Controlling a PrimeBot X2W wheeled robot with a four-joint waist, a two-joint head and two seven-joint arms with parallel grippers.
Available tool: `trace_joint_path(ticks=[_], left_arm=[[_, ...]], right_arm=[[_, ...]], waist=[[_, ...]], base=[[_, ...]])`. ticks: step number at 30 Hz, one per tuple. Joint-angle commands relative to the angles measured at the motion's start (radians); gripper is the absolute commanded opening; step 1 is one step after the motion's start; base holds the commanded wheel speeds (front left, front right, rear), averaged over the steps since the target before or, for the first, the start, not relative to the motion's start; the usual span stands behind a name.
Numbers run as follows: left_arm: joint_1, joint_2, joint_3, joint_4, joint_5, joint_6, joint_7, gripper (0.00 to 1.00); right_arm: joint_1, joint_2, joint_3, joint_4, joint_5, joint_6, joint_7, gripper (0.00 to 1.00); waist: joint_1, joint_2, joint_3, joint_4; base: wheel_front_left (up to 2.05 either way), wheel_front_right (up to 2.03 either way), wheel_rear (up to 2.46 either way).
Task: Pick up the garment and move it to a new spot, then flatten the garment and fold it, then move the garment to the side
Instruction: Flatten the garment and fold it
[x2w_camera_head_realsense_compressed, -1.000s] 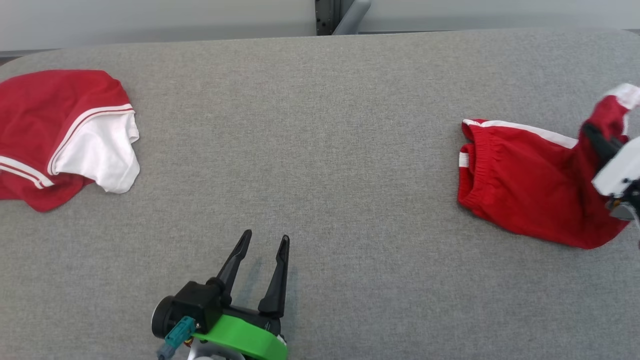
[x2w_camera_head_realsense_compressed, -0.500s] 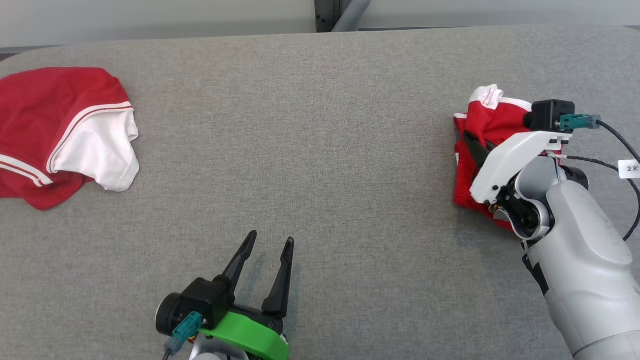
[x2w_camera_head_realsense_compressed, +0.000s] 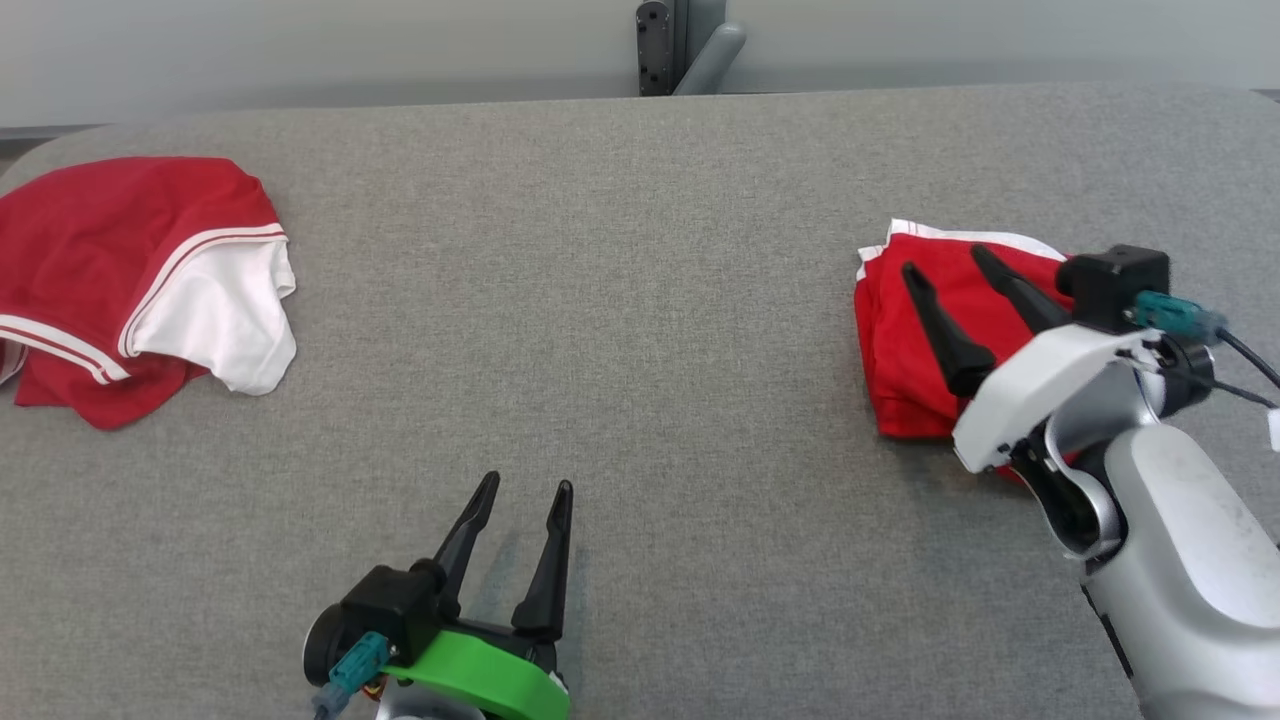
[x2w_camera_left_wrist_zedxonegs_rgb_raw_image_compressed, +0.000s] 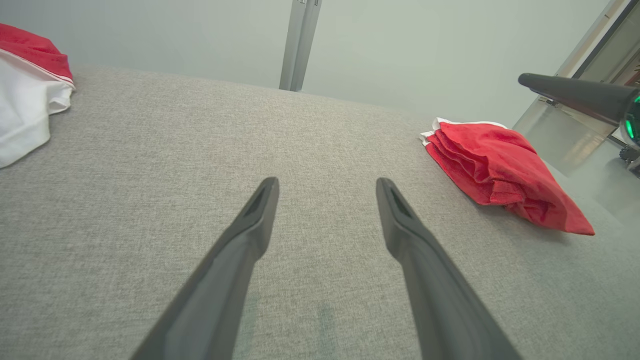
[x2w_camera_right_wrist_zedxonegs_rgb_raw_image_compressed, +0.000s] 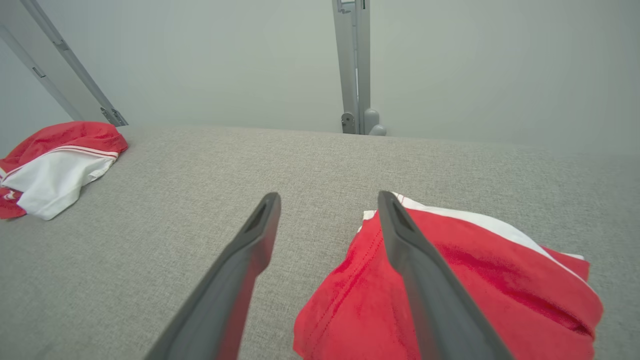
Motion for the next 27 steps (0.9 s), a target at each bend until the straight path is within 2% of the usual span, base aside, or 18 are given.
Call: trace_joint_path(ticks=[1,5,7,10,17,21,24,27], left_arm=[[0.023,-0.003,0.013,-0.006,-0.003,0.002,0.000,1.00],[0.048,-0.007,0.029,-0.015,-0.001,0.002,0.000,1.00],[0.054,-0.008,0.034,-0.017,-0.001,0.003,0.000,1.00],[0.075,-0.010,0.046,-0.022,0.004,0.005,0.000,1.00],[0.110,-0.029,0.092,-0.048,0.034,-0.005,0.000,1.00],[0.129,-0.038,0.126,-0.062,0.060,-0.018,0.000,1.00],[0.143,-0.041,0.159,-0.078,0.076,-0.031,0.000,1.00],[0.149,-0.045,0.183,-0.072,0.096,-0.051,0.000,1.00]], right_arm=[[0.075,-0.025,-0.030,-0.077,-0.008,0.000,-0.040,1.00],[0.206,-0.051,-0.127,-0.211,-0.046,0.000,-0.120,1.00],[0.239,-0.047,-0.162,-0.233,-0.057,0.000,-0.139,1.00],[0.332,-0.034,-0.269,-0.274,-0.091,0.000,-0.203,1.00],[0.502,0.009,-0.475,-0.217,-0.194,0.000,-0.356,1.00],[0.564,0.040,-0.545,-0.169,-0.228,0.000,-0.381,1.00],[0.590,0.083,-0.612,-0.207,-0.242,0.000,-0.381,1.00],[0.629,0.112,-0.630,-0.221,-0.263,0.000,-0.381,1.00]], waist=[[0.0000,0.0000,-0.018,-0.004],[0.0000,0.0000,-0.039,-0.009],[0.0000,0.0000,-0.044,-0.011],[0.0000,0.0000,-0.060,-0.016],[0.0000,0.0000,-0.094,0.000],[0.0000,0.0000,-0.113,0.022],[0.0000,0.0000,-0.116,0.037],[0.0000,0.0000,-0.118,0.054]], base=[[0.00,0.00,0.00],[0.00,0.00,0.00],[0.00,0.00,0.00],[0.00,0.00,0.00],[0.00,0.00,0.00],[0.00,0.00,0.00],[0.00,0.00,0.00],[0.00,0.00,0.00]])
